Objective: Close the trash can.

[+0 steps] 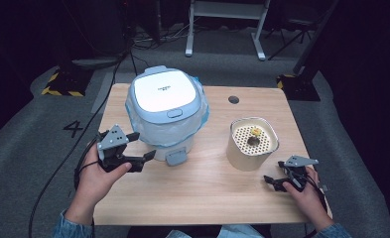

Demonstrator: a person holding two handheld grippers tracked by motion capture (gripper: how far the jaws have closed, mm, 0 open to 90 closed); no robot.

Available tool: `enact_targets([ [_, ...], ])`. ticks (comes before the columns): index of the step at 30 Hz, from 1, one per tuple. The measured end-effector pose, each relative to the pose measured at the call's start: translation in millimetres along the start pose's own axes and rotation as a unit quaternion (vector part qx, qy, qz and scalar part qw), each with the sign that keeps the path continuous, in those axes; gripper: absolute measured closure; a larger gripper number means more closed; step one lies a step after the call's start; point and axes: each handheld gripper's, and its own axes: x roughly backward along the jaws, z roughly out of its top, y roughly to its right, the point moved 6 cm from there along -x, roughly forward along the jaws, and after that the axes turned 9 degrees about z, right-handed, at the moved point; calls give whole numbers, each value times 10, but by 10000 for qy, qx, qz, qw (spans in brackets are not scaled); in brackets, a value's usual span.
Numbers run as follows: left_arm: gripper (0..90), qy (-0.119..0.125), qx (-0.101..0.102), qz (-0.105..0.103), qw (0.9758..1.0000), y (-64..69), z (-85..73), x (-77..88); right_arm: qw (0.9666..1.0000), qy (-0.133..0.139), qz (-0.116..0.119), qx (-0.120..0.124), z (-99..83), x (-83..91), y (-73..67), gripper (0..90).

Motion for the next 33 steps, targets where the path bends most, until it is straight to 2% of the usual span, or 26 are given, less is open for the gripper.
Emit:
enact_targets([
  [5, 218, -49, 175, 3, 9998, -15, -207, -78, 10000, -1, 1, -1, 0, 0, 0, 101],
  [8, 219, -141, 338, -102, 9993, 14, -351, -155, 10000, 0, 0, 0, 0, 0, 0, 102],
  [19, 213, -575, 443, -118, 9973, 60, -757, -374, 10000, 0, 0, -1, 0, 0, 0, 101],
  [22, 212, -767, 407, -82, 9962, 56, -876, -420, 10000, 1, 1, 1, 0, 0, 0, 102],
  [25, 210, -908, 483, -97, 9946, 61, -978, -463, 10000, 0, 1, 0, 0, 0, 0, 102],
  [30, 209, -1225, 482, -154, 9912, 67, -1132, -522, 10000, 0, 1, -1, 0, 0, 0, 102],
  [33, 204, -1417, 391, -113, 9891, 62, -1226, -563, 10000, 0, 0, 0, 0, 0, 0, 102],
])
